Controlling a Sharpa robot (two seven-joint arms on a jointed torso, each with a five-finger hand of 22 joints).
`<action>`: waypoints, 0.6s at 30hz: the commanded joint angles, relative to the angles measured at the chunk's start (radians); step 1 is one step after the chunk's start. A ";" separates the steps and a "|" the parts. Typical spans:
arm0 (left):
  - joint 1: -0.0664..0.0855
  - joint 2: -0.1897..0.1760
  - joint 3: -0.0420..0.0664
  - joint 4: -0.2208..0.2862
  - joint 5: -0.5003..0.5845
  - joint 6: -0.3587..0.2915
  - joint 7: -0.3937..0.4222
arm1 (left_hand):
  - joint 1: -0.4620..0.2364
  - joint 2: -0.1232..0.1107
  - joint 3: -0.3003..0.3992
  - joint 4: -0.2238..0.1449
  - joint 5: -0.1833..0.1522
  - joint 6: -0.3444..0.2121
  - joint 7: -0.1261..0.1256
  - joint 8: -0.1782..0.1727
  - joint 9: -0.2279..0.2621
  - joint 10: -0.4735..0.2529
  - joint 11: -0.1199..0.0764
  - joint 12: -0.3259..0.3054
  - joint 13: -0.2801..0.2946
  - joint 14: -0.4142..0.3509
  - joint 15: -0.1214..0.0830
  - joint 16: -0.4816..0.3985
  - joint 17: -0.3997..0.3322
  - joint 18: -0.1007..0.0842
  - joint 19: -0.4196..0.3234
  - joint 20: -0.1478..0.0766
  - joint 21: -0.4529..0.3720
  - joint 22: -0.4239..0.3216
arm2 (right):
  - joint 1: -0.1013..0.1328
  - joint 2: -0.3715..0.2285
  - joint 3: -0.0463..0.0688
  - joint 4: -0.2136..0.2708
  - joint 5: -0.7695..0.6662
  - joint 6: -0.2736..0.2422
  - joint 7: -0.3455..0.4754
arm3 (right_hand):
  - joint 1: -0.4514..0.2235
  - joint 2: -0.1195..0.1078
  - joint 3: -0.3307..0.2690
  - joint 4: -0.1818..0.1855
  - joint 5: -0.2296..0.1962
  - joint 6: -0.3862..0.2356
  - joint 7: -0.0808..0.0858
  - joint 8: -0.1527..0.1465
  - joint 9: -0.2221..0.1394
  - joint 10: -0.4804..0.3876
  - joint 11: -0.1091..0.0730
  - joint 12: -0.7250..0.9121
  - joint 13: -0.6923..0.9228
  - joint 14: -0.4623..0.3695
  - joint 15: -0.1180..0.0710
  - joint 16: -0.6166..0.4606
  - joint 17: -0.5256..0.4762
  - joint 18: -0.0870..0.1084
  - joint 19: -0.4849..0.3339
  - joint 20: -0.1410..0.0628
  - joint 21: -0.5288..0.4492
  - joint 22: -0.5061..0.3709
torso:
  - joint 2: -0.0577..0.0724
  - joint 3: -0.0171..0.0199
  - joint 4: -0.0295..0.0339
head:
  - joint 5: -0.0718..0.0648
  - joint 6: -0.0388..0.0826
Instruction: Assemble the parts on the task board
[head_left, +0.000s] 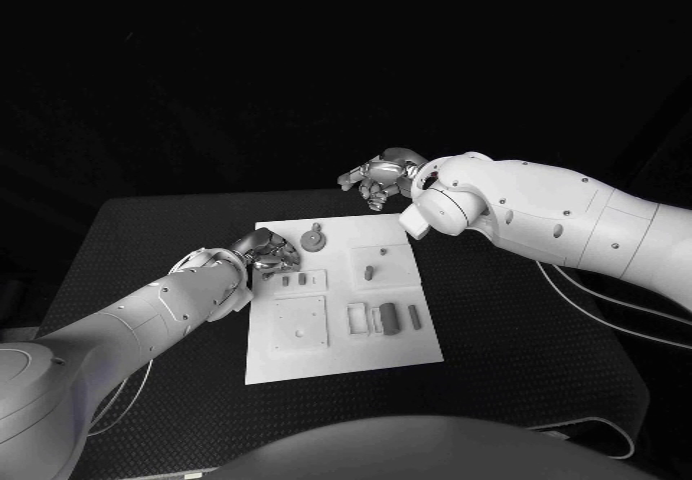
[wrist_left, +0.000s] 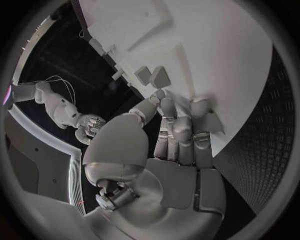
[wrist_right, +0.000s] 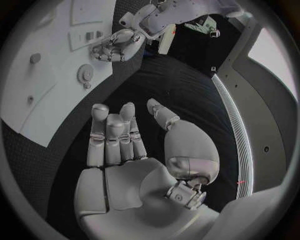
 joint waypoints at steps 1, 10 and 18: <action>-0.004 -0.001 -0.002 0.000 0.001 0.016 -0.013 | 0.000 -0.009 -0.008 0.001 0.002 -0.011 0.006 -0.006 -0.003 0.001 0.006 0.003 -0.001 0.000 0.006 -0.004 0.002 0.080 -0.002 0.007 0.006 0.023 | 0.000 0.000 0.001 0.001 0.000 0.002 0.000 | -0.004 -0.008 0.000 0.004 0.001 -0.012 0.008 -0.005 -0.001 -0.008 0.002 -0.006 0.002 -0.007 -0.001 -0.003 0.000 0.015 -0.005 -0.004 -0.002 0.009 | 0.000 0.0000 0.0006 | 0.000 0.000; -0.004 -0.003 -0.002 -0.003 0.012 0.019 -0.015 | 0.006 -0.016 -0.018 0.001 0.002 -0.050 0.003 -0.031 -0.019 0.006 0.003 0.010 0.000 0.000 0.004 -0.003 0.004 0.084 -0.002 0.008 0.010 0.022 | 0.000 0.001 0.001 0.000 0.000 0.006 0.000 | -0.003 -0.010 0.000 0.003 0.001 -0.015 0.009 -0.006 -0.001 -0.009 0.003 -0.005 0.002 -0.007 0.000 -0.003 0.001 0.015 -0.005 -0.004 -0.003 0.009 | 0.000 0.0003 0.0002 | -0.002 0.000; -0.004 -0.009 -0.002 -0.003 0.017 -0.002 -0.005 | 0.015 -0.025 -0.024 -0.001 0.002 -0.070 -0.004 -0.043 -0.029 0.011 -0.003 0.012 -0.002 0.002 -0.002 -0.002 0.006 0.085 0.000 0.006 0.012 0.021 | 0.000 -0.001 0.001 0.000 0.000 0.004 -0.001 | -0.002 -0.010 0.001 0.003 0.001 -0.024 0.012 -0.011 -0.002 -0.010 0.006 -0.005 0.003 -0.008 0.002 -0.003 0.001 0.015 -0.005 -0.003 -0.003 0.009 | 0.000 -0.0008 0.0017 | 0.003 0.000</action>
